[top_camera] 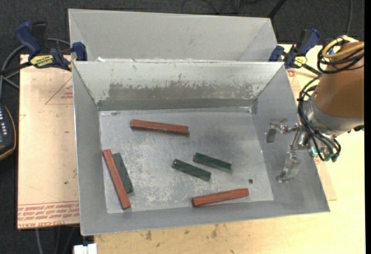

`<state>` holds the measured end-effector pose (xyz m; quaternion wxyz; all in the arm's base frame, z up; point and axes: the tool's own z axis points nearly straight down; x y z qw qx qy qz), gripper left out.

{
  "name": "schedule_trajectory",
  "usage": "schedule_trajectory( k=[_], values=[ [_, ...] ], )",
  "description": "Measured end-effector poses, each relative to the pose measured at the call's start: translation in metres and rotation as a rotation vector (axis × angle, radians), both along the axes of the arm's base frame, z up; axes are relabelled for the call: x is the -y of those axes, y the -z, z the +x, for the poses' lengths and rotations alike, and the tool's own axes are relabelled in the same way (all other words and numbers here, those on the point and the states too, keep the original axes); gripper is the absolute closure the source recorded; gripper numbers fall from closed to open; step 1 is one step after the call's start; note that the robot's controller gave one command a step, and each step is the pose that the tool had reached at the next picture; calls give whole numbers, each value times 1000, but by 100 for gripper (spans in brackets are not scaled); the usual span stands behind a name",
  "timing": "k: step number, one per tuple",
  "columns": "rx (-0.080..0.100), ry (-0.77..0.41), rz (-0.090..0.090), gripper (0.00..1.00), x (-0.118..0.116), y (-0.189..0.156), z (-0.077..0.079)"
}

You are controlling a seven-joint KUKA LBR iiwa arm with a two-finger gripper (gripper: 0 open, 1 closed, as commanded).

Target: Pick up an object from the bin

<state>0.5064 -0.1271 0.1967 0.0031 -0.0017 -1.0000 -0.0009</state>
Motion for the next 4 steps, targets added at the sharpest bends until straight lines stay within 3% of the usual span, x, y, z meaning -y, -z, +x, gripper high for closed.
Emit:
schedule_trajectory(
  k=[1, 2, 3, 4],
  values=[
    [4, -259, 3, 0, -83, 130, 57],
    [12, -215, 3, 0, -135, 95, 60],
    [10, 15, -1, 0, -122, 80, 51],
    [1, 118, -1, 0, -128, 128, 33]
  ],
)
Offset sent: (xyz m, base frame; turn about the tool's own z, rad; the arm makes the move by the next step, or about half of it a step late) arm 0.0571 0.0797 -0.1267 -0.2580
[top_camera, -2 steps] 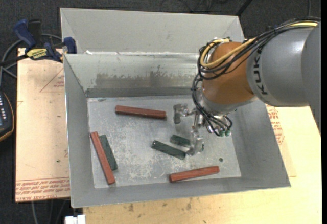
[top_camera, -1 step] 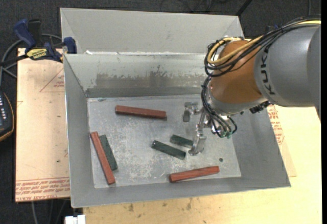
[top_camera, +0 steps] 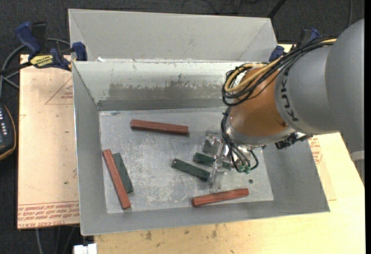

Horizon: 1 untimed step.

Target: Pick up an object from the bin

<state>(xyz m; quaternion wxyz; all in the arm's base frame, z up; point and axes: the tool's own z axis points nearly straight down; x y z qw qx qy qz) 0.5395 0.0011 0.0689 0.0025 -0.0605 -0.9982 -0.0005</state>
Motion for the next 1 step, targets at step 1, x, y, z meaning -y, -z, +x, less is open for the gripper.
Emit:
schedule_trajectory(
  k=[1],
  values=[
    [4, -3, -1, 0, 0, -1, 1]
  ],
)
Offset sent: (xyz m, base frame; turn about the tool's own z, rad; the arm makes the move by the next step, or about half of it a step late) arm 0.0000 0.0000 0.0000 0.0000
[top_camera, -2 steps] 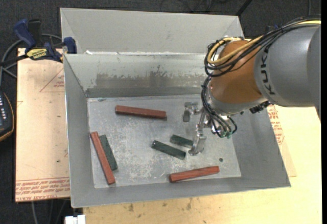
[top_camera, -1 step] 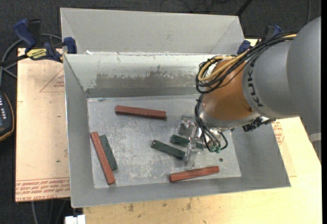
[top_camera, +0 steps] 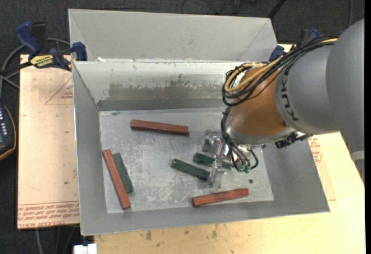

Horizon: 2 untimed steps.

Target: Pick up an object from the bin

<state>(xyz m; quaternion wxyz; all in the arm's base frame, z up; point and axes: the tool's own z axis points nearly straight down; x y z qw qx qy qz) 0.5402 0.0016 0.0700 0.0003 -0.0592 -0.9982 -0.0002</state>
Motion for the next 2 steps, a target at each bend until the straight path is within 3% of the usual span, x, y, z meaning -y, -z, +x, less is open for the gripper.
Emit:
schedule_trajectory(
  k=[1, 2],
  values=[
    [8, 1, -1, 100, 1, -2, 2],
    [5, -1, 0, 100, 0, -27, 3]
  ],
)
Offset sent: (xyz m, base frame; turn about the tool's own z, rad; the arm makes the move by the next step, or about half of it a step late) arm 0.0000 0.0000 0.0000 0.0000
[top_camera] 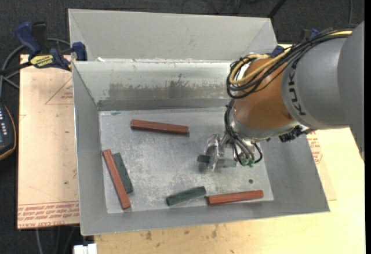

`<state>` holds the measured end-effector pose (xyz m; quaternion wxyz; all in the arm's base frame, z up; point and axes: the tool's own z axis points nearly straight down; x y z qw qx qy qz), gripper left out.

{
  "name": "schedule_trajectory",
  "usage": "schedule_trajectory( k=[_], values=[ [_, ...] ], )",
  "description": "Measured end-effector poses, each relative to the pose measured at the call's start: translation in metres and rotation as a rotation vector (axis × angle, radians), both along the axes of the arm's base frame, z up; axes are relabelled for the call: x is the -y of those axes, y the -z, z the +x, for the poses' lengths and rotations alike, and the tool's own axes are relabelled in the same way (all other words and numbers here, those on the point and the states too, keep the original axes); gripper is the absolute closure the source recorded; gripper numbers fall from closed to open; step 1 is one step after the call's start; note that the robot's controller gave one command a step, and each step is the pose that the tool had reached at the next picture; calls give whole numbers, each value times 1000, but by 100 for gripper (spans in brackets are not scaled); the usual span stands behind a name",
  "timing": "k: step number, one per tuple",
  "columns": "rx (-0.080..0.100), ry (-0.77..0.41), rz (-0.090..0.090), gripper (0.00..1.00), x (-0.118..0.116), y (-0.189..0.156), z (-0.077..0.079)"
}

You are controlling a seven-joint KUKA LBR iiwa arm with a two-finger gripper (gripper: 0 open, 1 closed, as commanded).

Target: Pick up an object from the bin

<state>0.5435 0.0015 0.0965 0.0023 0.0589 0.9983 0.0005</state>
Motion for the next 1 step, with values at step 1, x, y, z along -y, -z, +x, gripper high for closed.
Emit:
schedule_trajectory(
  k=[1],
  values=[
    [6, -2, 0, 100, 0, -95, 3]
  ],
)
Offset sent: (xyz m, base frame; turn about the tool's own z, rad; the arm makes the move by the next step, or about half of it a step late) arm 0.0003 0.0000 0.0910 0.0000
